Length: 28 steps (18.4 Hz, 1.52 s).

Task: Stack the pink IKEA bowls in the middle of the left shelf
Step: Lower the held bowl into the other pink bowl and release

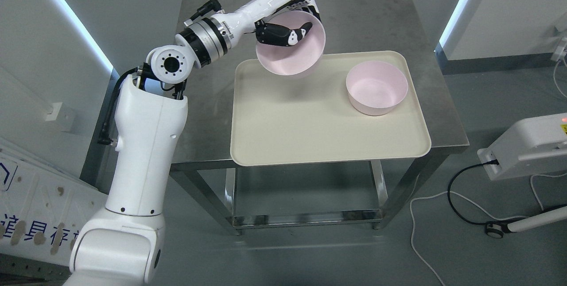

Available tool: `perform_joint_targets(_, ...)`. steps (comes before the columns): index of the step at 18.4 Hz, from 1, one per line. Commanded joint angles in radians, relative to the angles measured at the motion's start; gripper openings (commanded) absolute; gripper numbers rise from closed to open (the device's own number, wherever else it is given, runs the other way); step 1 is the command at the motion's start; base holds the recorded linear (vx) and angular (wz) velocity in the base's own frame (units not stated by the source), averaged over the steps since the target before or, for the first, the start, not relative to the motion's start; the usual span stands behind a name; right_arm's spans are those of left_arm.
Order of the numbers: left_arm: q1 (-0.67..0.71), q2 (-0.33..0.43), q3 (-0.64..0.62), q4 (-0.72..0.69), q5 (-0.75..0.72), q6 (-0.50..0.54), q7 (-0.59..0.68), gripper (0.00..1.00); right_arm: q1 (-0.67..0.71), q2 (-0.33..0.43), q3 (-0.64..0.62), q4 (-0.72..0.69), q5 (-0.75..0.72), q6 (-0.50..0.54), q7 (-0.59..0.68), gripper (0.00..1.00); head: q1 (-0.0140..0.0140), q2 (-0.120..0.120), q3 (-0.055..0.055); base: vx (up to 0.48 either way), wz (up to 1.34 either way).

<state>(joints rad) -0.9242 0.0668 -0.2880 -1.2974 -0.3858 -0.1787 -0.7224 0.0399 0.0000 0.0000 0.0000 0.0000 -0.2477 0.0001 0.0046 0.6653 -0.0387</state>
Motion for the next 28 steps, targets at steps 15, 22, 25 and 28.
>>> perform_joint_targets(15,-0.166,-0.049,-0.543,0.385,0.099,0.03,0.36,0.03,0.0,-0.017,-0.005,-0.017,-0.002,0.001,0.0,1.0,0.0,0.0,0.0,0.0,0.0)
perform_joint_targets(22,-0.163,-0.049,-0.493,0.399,0.102,0.027,0.357,0.23,0.0,-0.017,-0.005,-0.017,-0.002,0.001,0.0,1.0,0.0,0.0,0.0,0.0,0.0)
perform_joint_targets(25,-0.163,-0.049,-0.487,0.386,0.136,0.022,0.36,0.51,0.0,-0.017,-0.005,-0.017,-0.002,0.001,0.0,1.0,0.0,0.0,0.0,0.0,0.0)
perform_joint_targets(28,-0.131,-0.049,-0.364,0.295,0.208,0.024,0.36,0.65,0.0,-0.017,-0.005,-0.017,-0.002,0.001,0.0,1.0,0.0,0.0,0.0,0.0,0.0)
